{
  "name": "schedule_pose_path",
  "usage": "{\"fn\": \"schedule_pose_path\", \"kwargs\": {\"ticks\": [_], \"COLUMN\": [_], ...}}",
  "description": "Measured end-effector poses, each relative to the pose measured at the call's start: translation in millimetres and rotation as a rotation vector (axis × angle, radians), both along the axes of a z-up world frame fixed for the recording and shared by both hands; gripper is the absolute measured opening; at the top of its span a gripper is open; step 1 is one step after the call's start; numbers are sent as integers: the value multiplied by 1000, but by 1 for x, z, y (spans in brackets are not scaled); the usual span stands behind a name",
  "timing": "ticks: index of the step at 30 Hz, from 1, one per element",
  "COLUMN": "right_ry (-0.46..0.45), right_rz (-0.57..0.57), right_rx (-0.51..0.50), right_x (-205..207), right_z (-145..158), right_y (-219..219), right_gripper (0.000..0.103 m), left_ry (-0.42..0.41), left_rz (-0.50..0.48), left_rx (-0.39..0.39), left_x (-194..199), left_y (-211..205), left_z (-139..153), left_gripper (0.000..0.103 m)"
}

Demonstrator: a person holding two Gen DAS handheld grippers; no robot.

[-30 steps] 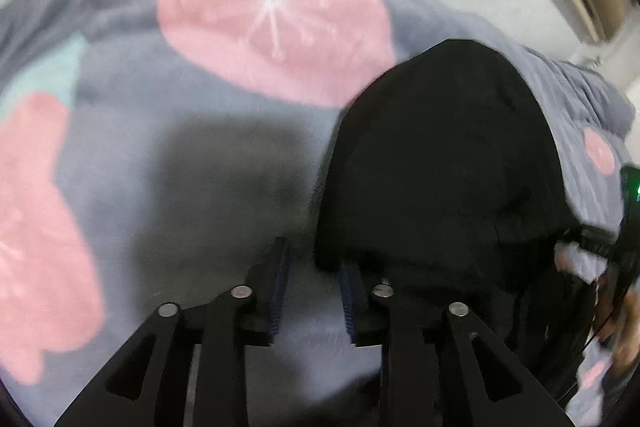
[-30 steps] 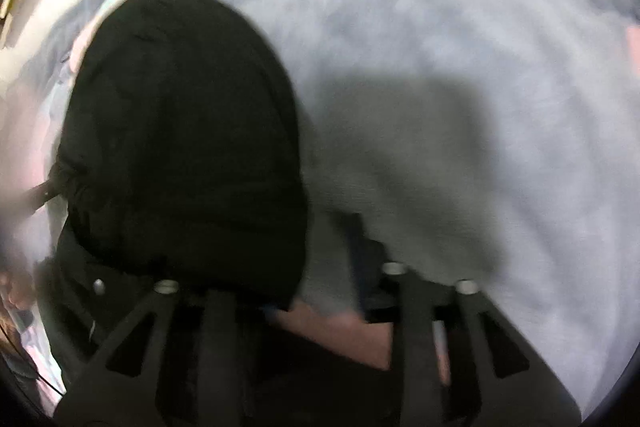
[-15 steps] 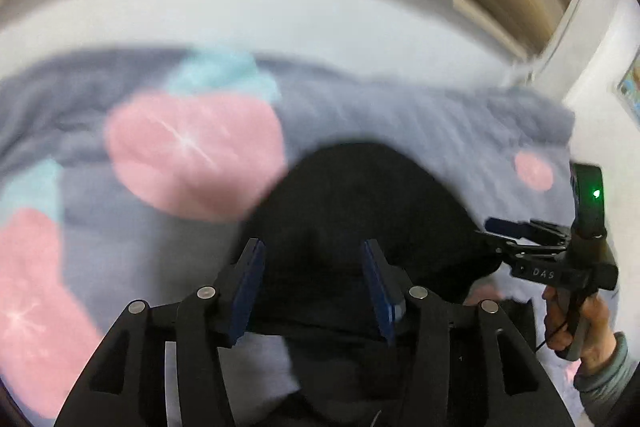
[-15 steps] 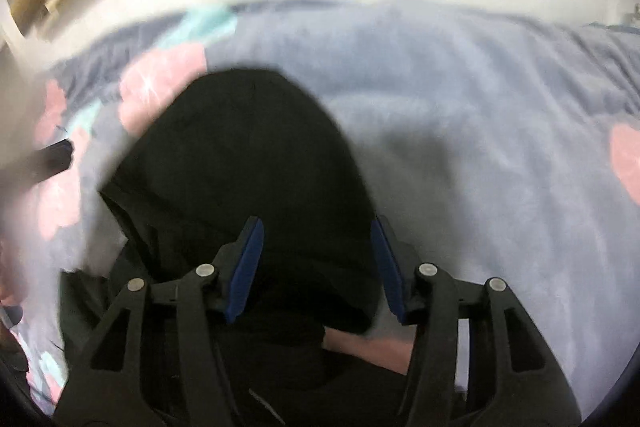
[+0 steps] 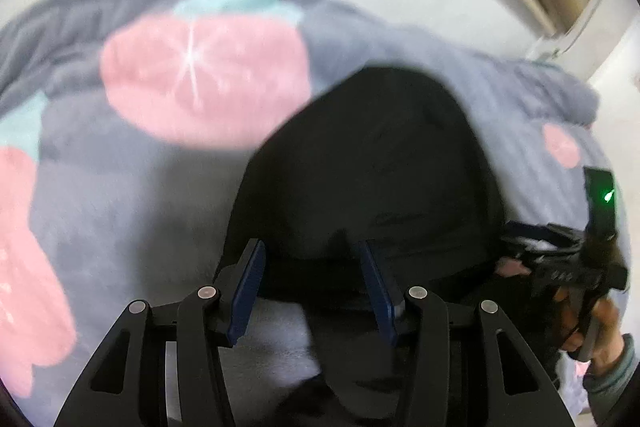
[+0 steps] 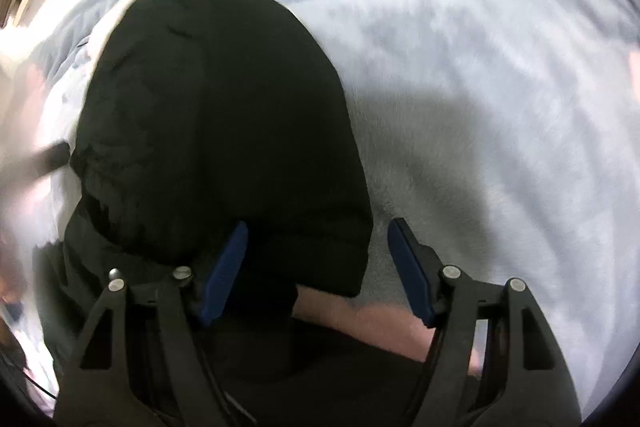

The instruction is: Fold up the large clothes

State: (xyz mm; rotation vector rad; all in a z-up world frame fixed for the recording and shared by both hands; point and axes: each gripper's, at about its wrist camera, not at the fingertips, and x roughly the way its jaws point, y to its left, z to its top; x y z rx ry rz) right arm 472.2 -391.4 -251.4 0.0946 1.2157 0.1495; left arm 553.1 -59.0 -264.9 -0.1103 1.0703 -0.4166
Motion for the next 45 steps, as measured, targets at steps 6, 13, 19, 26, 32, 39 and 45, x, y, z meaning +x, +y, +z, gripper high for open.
{"fn": "schedule_pose_path", "kwargs": {"ticks": [6, 13, 19, 26, 32, 39, 45], "right_ry": [-123, -182, -141, -18, -10, -235, -410], "right_rz": [41, 58, 29, -3, 64, 135, 123], "right_rx": [-94, -126, -75, 112, 136, 54, 17], "right_x": [-13, -6, 31, 60, 52, -30, -159], "right_z": [37, 48, 29, -1, 7, 99, 173], "right_y": [15, 32, 26, 11, 23, 32, 40], "right_gripper": [68, 68, 69, 69, 7, 6, 5], "left_ry": [-45, 6, 138, 176, 86, -141, -281], "left_rz": [32, 65, 69, 33, -9, -93, -132], "left_rx": [-10, -30, -121, -157, -119, -115, -53], "left_x": [18, 42, 68, 73, 49, -49, -181], "left_y": [9, 4, 8, -7, -14, -9, 4], "left_z": [19, -3, -39, -59, -35, 58, 123], "left_gripper": [52, 52, 59, 61, 15, 12, 12]}}
